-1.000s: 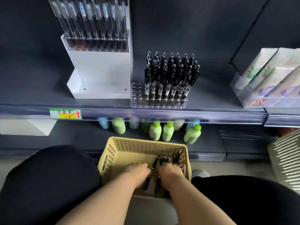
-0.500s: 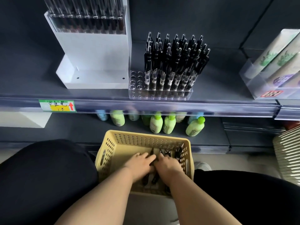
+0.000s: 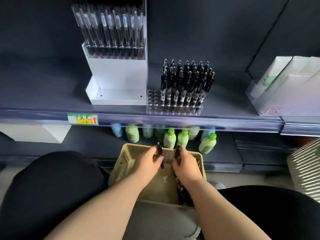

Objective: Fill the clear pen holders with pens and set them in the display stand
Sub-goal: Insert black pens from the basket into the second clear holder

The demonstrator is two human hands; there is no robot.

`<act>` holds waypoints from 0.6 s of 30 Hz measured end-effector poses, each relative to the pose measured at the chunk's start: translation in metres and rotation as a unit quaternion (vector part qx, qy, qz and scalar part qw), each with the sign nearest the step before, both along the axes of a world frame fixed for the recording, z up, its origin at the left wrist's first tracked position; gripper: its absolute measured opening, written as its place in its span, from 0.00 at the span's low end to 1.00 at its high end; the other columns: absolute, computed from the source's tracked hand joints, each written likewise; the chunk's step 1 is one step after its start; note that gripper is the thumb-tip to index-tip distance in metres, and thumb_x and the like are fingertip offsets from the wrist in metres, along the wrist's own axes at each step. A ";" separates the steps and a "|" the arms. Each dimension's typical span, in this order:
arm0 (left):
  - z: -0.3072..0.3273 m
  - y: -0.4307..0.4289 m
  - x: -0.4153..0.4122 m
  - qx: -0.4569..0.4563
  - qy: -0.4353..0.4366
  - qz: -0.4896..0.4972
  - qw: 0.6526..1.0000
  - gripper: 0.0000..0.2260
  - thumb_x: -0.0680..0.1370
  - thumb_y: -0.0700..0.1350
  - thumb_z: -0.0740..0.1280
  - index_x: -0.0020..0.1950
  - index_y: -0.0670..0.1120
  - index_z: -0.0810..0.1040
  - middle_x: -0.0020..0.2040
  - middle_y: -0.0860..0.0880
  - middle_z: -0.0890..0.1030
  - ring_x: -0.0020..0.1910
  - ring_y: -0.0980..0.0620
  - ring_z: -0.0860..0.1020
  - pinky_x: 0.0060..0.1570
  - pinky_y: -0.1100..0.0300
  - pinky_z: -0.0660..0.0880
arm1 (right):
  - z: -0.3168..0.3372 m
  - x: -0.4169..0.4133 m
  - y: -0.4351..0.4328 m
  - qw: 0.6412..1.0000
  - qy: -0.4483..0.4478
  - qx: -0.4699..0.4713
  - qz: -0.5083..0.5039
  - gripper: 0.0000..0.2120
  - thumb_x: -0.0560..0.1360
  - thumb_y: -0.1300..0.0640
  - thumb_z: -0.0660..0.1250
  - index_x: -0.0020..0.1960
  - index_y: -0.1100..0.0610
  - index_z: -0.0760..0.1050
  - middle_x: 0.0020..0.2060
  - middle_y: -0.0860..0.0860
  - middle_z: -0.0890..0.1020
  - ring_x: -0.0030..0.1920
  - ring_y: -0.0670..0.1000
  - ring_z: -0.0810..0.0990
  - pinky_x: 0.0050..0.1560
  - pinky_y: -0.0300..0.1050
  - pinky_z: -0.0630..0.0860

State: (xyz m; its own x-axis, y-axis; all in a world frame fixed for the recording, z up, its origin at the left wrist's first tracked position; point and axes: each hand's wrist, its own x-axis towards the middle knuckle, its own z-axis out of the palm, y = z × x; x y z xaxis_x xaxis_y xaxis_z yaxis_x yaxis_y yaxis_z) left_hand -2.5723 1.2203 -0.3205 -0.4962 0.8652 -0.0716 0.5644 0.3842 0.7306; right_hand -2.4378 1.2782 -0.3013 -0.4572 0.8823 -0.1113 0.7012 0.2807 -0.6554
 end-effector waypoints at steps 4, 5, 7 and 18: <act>0.028 -0.001 0.001 0.056 -0.027 0.018 0.998 0.11 0.75 0.50 0.68 0.55 0.47 0.76 0.50 0.50 0.81 0.48 0.51 0.79 0.49 0.57 0.75 | 0.024 -0.007 -0.003 0.997 0.068 0.022 0.001 0.06 0.74 0.56 0.63 0.48 0.51 0.66 0.38 0.47 0.79 0.38 0.49 0.77 0.37 0.39 0.72; 0.035 -0.001 0.000 0.071 -0.019 0.016 0.997 0.13 0.75 0.50 0.67 0.57 0.47 0.76 0.52 0.50 0.81 0.50 0.51 0.78 0.51 0.58 0.74 | 0.030 -0.008 -0.004 0.996 0.081 0.036 0.009 0.06 0.75 0.55 0.63 0.47 0.49 0.65 0.35 0.43 0.77 0.35 0.46 0.76 0.33 0.32 0.68; 0.050 -0.001 -0.002 0.102 0.008 0.009 0.995 0.15 0.77 0.51 0.65 0.60 0.46 0.76 0.56 0.50 0.79 0.54 0.51 0.77 0.54 0.57 0.73 | 0.044 -0.012 -0.004 0.993 0.091 0.066 0.017 0.08 0.76 0.53 0.62 0.43 0.47 0.63 0.30 0.41 0.74 0.30 0.41 0.72 0.28 0.30 0.66; 0.136 0.015 -0.032 0.271 0.022 0.033 0.962 0.13 0.75 0.48 0.68 0.58 0.50 0.76 0.47 0.60 0.75 0.46 0.68 0.74 0.43 0.80 0.68 | 0.139 -0.030 0.025 0.950 0.237 0.202 0.006 0.10 0.75 0.56 0.67 0.40 0.45 0.69 0.32 0.44 0.75 0.36 0.40 0.74 0.36 0.27 0.68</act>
State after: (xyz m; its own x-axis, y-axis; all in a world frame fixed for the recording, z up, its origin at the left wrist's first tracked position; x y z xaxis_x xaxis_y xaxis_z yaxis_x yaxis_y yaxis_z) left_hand -2.6048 1.2356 -0.1844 -0.5430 0.7363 0.4038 0.5866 -0.0114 0.8098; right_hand -2.4674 1.3034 -0.1628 -0.3814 0.8043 0.4556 0.3492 0.5817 -0.7346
